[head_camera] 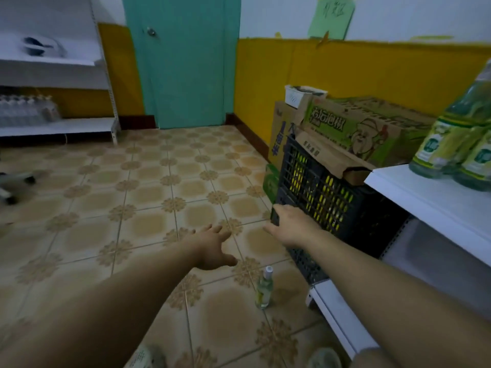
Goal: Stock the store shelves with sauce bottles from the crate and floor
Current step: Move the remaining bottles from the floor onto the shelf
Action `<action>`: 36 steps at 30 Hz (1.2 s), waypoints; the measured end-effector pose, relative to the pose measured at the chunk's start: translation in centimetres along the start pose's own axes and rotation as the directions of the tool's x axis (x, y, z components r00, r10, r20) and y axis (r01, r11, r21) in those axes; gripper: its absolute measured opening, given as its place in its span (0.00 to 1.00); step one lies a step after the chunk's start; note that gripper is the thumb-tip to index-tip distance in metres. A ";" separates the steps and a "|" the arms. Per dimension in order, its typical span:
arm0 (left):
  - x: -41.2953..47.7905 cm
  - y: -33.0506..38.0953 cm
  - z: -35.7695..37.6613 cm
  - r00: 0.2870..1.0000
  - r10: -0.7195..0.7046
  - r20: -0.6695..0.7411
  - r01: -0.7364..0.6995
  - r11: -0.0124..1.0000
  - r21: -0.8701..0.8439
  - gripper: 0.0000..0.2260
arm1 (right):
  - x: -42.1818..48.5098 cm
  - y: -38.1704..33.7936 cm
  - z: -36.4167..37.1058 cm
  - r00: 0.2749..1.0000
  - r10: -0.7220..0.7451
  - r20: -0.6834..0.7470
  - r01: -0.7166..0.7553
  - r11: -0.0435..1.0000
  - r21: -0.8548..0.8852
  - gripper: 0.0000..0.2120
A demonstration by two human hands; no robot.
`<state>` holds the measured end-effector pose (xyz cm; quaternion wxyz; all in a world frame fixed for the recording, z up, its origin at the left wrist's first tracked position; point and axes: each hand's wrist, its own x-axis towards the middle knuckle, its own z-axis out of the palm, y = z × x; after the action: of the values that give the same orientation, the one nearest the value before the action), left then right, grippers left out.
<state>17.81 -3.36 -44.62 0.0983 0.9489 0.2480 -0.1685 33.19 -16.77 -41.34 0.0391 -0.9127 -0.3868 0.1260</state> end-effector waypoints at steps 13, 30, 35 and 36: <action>20.6 1.4 15.5 0.953 0.028 0.301 -0.008 0.998 -0.067 0.41 | 13.7 8.3 19.3 0.949 0.083 0.303 -0.130 0.982 0.138 0.37; 31.8 4.5 29.2 0.909 0.114 0.401 0.021 0.949 -0.316 0.45 | 18.2 12.5 31.1 0.967 0.112 0.231 -0.204 0.881 0.426 0.14; 27.6 4.2 24.3 0.926 0.162 0.341 -0.030 0.932 -0.361 0.46 | 14.2 11.1 25.5 0.993 0.094 0.076 -0.120 0.845 0.521 0.12; 26.5 4.1 22.8 0.932 0.177 0.318 -0.045 0.923 -0.383 0.46 | 13.3 10.7 24.0 0.994 0.096 0.044 -0.104 0.834 0.543 0.11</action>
<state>35.42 -1.49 -75.01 0.3264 0.8815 0.1990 -0.2772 43.25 -15.34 -68.99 0.2870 -0.8820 -0.2873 0.2391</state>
